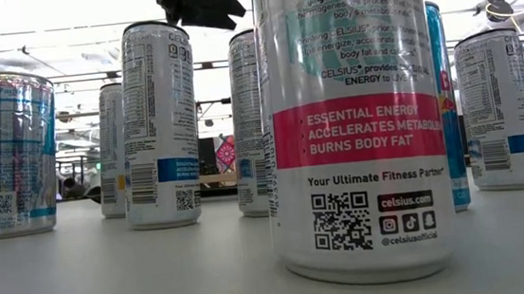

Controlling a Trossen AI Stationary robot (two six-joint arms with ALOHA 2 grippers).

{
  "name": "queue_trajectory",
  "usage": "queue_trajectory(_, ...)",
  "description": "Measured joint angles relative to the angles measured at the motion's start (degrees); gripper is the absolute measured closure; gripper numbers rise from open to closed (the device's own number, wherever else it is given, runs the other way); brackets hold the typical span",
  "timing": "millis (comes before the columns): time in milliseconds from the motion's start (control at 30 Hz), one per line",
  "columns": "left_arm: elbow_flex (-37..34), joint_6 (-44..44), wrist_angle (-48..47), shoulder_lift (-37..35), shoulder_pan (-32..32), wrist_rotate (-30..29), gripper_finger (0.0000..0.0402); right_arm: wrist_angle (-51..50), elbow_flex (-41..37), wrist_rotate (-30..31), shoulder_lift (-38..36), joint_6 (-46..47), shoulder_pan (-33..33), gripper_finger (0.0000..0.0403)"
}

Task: Place canned beverage on shelf
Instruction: Put the top right white yellow soda can on the shelf

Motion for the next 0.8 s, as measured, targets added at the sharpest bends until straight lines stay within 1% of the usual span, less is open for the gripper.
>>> queue_trajectory(167,0.02,-0.10,0.08,-0.62,0.99,0.03,0.0103,-1.28,0.00,0.14,1.93,-3.32,-1.38,0.0226)
queue_trajectory(367,0.02,0.45,-0.24,-0.63,1.40,0.06,0.0103,0.99,0.00,0.20,5.11,-6.46,-3.49,0.0226)
queue_trajectory(467,0.02,1.65,-0.28,-0.63,1.64,1.19,0.0103,1.27,0.00,0.19,7.05,-8.04,-4.75,0.0226)
queue_trajectory(800,0.02,4.26,-0.18,-0.63,3.56,1.60,0.0103,0.90,0.00,0.24,13.21,-8.70,-8.88,0.0227)
